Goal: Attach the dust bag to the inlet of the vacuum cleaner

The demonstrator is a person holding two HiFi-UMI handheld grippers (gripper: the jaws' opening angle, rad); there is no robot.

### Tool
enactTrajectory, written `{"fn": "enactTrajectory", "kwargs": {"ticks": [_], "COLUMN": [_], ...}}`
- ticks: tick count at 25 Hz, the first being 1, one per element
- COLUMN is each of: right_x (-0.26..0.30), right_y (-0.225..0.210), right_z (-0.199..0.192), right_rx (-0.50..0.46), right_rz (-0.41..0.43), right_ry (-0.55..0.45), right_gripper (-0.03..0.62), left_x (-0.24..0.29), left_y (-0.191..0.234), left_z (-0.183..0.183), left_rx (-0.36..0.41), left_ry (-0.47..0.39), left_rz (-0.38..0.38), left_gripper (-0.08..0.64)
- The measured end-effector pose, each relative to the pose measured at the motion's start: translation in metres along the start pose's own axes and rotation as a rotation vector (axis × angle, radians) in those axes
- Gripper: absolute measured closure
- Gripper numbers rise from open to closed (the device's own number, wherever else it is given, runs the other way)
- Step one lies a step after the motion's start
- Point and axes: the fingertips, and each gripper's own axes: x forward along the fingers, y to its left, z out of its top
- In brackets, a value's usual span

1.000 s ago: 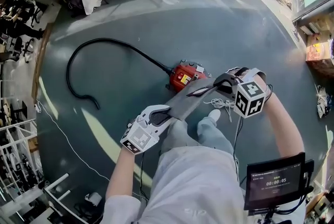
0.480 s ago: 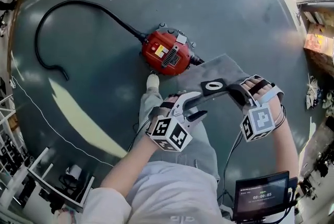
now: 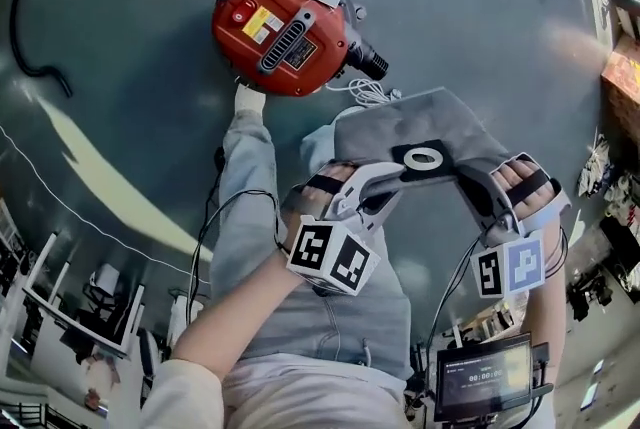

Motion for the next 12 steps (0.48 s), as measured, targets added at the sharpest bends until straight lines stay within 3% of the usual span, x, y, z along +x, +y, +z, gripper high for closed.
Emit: {"fn": "enactTrajectory", "kwargs": {"ticks": [3,8,12], "right_x": [0.052,0.147,0.204], "right_y": [0.005,-0.004,-0.02], "right_z": [-0.02,-0.037,-0.046], "right_rx": [-0.016,-0.075,-0.121], "right_rz": [0.015,0.0,-0.013], "right_ry": [0.016,0.022,0.014], "right_gripper": [0.563,0.563,0.563], "left_x": [0.039,0.09,0.117], "left_y": [0.011,0.042,0.066], "left_z": [-0.041,-0.118,-0.159], "left_rx": [-0.045,-0.07,-0.097], "left_ry": [0.034,0.091,0.113], "left_rz": [0.025,0.192,0.292], "left_gripper": [0.508,0.523,0.531]}}
